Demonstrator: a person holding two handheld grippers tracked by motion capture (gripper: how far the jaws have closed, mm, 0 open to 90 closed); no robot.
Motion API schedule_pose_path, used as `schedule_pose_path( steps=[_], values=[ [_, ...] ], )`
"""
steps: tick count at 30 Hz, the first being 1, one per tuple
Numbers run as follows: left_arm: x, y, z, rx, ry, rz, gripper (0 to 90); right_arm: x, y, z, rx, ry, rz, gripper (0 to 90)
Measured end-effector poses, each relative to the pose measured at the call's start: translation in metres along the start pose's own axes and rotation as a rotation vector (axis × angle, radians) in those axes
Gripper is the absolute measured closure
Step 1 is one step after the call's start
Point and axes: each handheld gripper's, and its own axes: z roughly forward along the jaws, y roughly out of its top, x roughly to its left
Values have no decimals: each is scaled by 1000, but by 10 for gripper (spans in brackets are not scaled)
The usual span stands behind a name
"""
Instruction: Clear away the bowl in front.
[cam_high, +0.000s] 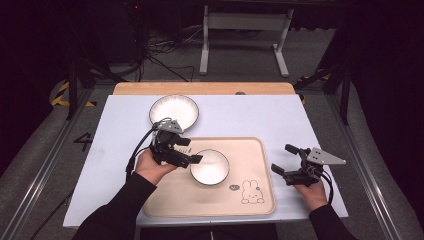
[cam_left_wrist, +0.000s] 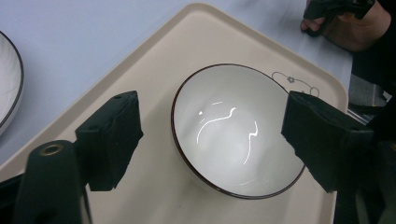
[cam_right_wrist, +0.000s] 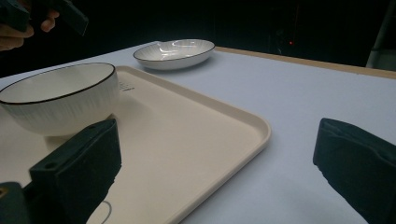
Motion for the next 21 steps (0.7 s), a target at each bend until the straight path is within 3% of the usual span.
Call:
schedule_pose_path(
  steps=[11, 16, 21],
  values=[
    [10, -21, -16, -109, -4, -31, 10, 0, 0, 0, 0, -1, 0, 15],
    [12, -32, -25, -179, -12, -34, 1, 0, 0, 0, 0, -1, 0, 15],
    [17, -46, -38, -282, -21, -35, 1, 0, 0, 0, -1, -2, 0, 15]
  ],
)
